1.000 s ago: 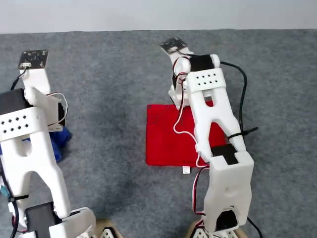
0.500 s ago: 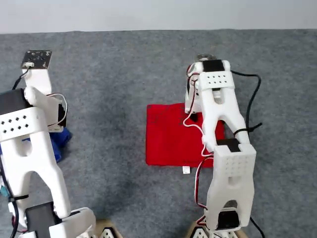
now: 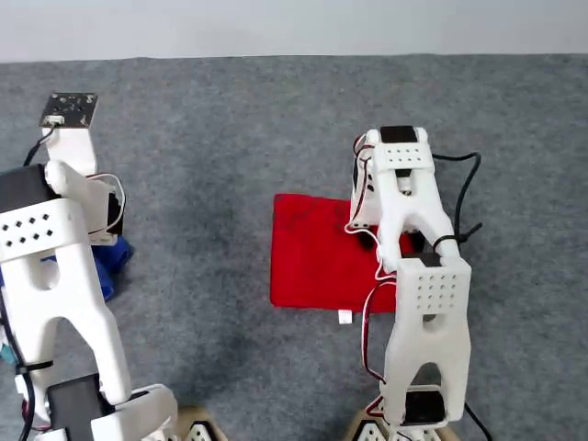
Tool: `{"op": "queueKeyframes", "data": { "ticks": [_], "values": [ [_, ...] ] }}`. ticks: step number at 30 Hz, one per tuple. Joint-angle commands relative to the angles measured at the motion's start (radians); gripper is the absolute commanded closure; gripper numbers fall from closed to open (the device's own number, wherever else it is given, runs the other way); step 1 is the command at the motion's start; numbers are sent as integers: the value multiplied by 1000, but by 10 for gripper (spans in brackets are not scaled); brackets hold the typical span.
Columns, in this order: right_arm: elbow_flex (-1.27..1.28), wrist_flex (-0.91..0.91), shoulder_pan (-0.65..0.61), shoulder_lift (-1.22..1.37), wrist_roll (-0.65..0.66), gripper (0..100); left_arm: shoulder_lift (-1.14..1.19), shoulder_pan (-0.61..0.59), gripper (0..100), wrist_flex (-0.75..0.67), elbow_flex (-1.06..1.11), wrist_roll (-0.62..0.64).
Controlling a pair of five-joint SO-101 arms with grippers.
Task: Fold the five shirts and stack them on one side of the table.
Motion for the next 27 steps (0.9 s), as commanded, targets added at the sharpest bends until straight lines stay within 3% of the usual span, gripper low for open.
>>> {"op": "queueKeyframes", "data": {
  "ticks": [1, 4, 7, 9, 18, 27],
  "values": [
    [-52, 38, 5, 12, -8, 697, -29, -3, 942, 8, 1, -5],
    [-52, 39, 10, 28, -5, 802, -29, -3, 942, 8, 1, -3],
    [-52, 44, 10, 22, 38, 993, -32, -3, 942, 15, 1, -3],
    [-54, 59, 10, 21, 80, 961, -32, -3, 942, 21, 1, -3],
    [-54, 62, 108, -64, 110, 988, -37, -3, 942, 21, 1, -3],
    [-54, -94, 211, -234, 535, 988, -31, -3, 942, 21, 1, -3]
  ]
}}
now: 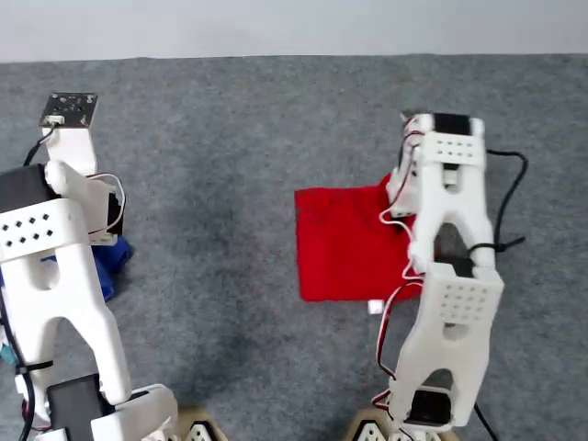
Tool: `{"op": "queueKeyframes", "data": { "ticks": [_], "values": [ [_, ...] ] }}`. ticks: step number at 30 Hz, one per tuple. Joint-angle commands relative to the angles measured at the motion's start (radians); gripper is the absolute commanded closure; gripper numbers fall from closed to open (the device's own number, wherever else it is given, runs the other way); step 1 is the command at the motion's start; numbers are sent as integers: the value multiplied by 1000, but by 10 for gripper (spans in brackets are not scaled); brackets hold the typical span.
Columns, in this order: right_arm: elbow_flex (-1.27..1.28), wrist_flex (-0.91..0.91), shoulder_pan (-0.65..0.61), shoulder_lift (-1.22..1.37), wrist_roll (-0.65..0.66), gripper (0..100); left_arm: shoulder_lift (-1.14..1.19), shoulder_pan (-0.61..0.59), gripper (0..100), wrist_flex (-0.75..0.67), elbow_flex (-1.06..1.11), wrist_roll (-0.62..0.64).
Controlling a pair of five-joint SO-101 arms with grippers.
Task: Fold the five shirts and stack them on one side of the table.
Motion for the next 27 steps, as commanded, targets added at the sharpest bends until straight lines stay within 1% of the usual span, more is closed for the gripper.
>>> {"op": "queueKeyframes", "data": {
  "ticks": [1, 4, 9, 12, 15, 18, 20, 22, 23, 27],
  "values": [
    [-26, -93, 38, -99, 209, 988, -31, -3, 942, 21, 1, -3],
    [-26, -193, 28, -93, 410, 988, -31, -3, 942, 21, 1, -3],
    [-26, -374, -21, -59, 675, 988, -31, -3, 942, 21, 2, -3],
    [-26, -460, -58, -48, 792, 988, -34, -3, 942, 21, 2, -3],
    [-26, -526, -97, -35, 850, 988, -37, -3, 942, 21, 2, -3],
    [-26, -575, -114, -2, 853, 983, -37, -3, 942, 21, 4, -3],
    [-26, -576, -113, 1, 853, 975, -38, -3, 942, 21, 19, -3],
    [-26, -578, -104, -16, 815, 932, -38, -3, 942, 21, 38, -5],
    [-26, -584, -91, -28, 761, 904, -38, -5, 942, 21, 47, -6],
    [-26, -601, -64, -91, 462, 760, -38, -6, 942, 21, 64, -6]
  ]
}}
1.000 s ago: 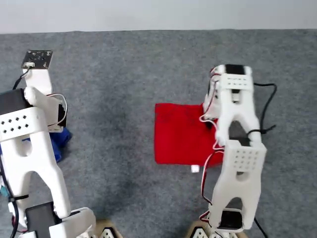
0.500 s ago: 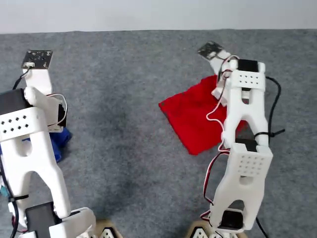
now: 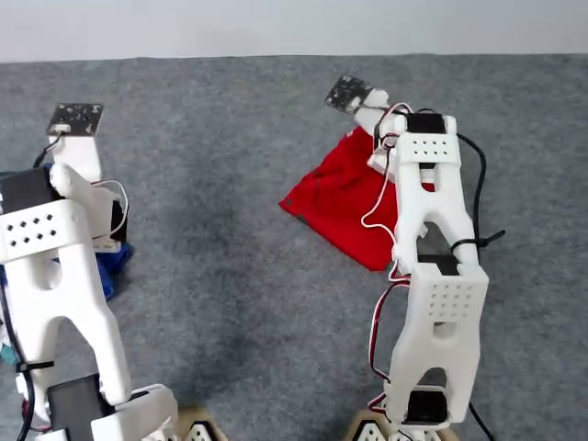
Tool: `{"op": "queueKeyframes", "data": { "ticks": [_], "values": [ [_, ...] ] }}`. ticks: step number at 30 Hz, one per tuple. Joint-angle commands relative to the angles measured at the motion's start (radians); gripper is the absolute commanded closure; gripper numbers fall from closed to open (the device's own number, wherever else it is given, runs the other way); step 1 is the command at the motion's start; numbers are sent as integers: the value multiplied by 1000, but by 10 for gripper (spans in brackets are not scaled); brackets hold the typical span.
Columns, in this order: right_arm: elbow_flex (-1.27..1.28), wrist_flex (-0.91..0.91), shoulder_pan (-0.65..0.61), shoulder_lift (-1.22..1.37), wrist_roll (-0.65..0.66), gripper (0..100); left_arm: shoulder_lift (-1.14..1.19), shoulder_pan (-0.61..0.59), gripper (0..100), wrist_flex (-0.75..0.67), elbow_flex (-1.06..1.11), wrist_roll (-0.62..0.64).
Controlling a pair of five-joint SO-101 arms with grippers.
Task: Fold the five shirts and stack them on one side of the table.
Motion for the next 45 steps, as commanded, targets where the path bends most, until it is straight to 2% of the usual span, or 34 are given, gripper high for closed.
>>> {"op": "queueKeyframes", "data": {
  "ticks": [1, 7, 14, 20, 22, 26, 28, 31, 33, 35, 45],
  "values": [
    [-29, -18, 39, -122, -269, 736, -35, -5, 942, 21, -1, -6],
    [-28, 4, 39, -183, -560, 724, -35, -3, 942, 21, -2, -3],
    [-28, 203, 7, -243, -813, 731, -35, -3, 942, 21, -4, -3],
    [-26, 320, -31, -203, -882, 930, -35, -2, 942, 21, -4, -3],
    [-26, 354, -25, -174, -882, 955, -37, -2, 942, 21, -4, -3],
    [-26, 410, -22, -140, -937, 887, -37, -2, 942, 21, -4, -3],
    [-26, 421, -19, -128, -1082, 813, -35, -2, 942, 21, -1, -3],
    [-28, 410, -25, -99, -1378, 700, -35, -2, 942, 20, -1, -3],
    [-28, 395, -47, -74, -1481, 630, -35, -2, 942, 20, -1, -3],
    [-28, 384, -64, -51, -1504, 588, -35, -2, 942, 20, -1, -3],
    [-28, 246, -68, 88, -1533, 593, -35, -2, 942, 21, -1, -3]
  ]
}}
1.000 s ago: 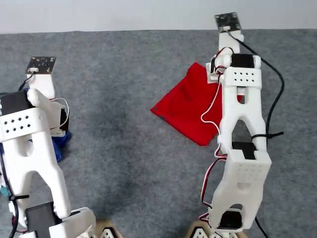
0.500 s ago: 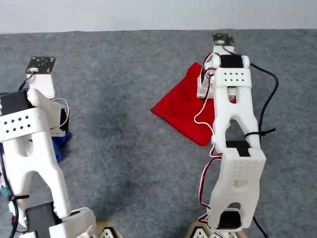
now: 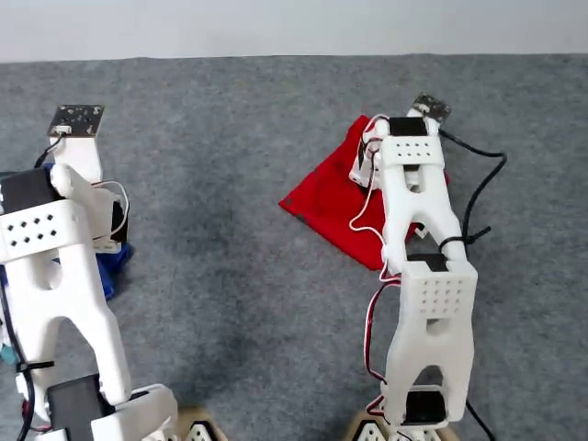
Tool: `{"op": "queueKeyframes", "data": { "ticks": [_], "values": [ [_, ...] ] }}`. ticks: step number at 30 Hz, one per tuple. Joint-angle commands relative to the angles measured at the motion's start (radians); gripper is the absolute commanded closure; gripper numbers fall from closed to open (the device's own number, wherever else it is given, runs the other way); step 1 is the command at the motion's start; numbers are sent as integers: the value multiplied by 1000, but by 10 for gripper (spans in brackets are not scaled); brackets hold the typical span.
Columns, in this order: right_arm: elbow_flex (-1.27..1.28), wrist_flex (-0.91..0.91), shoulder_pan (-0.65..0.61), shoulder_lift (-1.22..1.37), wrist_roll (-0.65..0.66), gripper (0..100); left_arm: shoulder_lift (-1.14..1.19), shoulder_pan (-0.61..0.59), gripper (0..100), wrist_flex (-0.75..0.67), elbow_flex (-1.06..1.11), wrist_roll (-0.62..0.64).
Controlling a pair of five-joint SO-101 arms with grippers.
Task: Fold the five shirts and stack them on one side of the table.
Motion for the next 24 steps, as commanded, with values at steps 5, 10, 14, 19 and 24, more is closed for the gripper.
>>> {"op": "queueKeyframes", "data": {
  "ticks": [5, 10, 14, 19, 24],
  "values": [
    [-28, -84, -13, 120, -6, 594, -35, -2, 942, 21, -2, -2],
    [-92, -42, -25, 160, -2, 695, -35, -2, 942, 21, -2, -2],
    [-121, -38, -19, 188, 68, 904, -35, -2, 942, 20, -4, -2],
    [-137, -28, -12, 186, 132, 979, -35, -2, 942, 20, -7, -2],
    [-235, 122, 18, 147, 311, 988, -35, -2, 942, 20, -7, -2]
  ]
}}
